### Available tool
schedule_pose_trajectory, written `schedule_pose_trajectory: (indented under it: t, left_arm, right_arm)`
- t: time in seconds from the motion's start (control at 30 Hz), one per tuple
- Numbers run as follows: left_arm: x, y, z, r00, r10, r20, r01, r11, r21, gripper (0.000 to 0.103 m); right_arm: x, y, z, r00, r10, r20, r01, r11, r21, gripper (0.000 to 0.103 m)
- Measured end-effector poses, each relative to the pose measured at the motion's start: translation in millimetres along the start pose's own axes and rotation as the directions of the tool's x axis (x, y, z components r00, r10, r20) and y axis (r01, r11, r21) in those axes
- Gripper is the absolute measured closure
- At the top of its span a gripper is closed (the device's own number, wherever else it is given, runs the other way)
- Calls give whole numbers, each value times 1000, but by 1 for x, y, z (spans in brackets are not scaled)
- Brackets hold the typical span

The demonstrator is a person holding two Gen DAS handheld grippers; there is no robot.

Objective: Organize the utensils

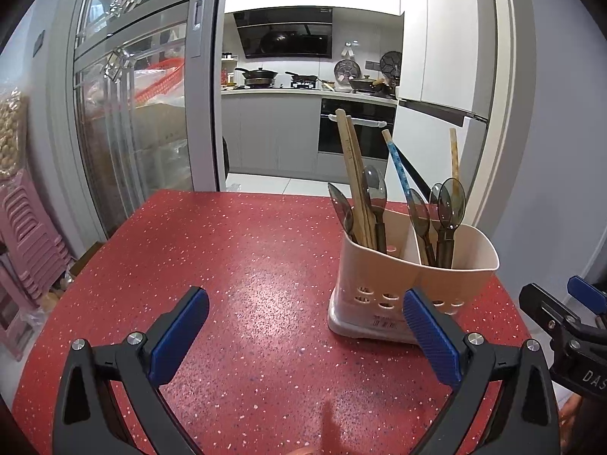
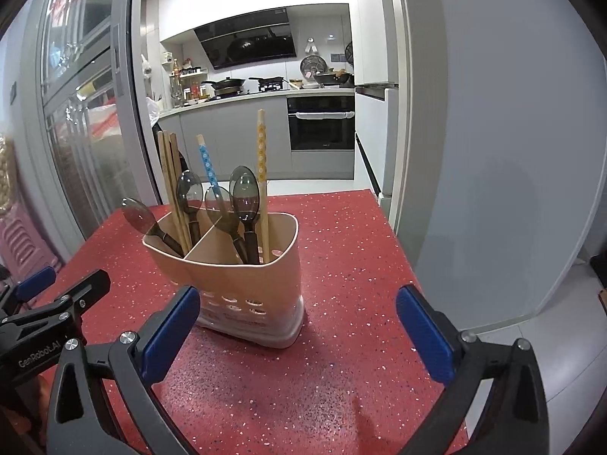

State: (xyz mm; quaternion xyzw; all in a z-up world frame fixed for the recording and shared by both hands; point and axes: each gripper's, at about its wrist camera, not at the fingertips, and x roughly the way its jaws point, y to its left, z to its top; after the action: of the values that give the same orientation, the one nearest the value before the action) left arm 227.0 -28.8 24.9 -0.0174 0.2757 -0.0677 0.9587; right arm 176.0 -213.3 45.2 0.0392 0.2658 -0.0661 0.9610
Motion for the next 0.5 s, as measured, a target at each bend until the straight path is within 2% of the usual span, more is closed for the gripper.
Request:
schedule_pose_trajectory:
  t: [0.5]
  left_arm:
    - [-4, -3, -10, 1000, 11, 4, -12, 999, 30, 0]
  right_arm:
    - [1, 2, -11, 999, -31, -17, 31, 999, 13, 0]
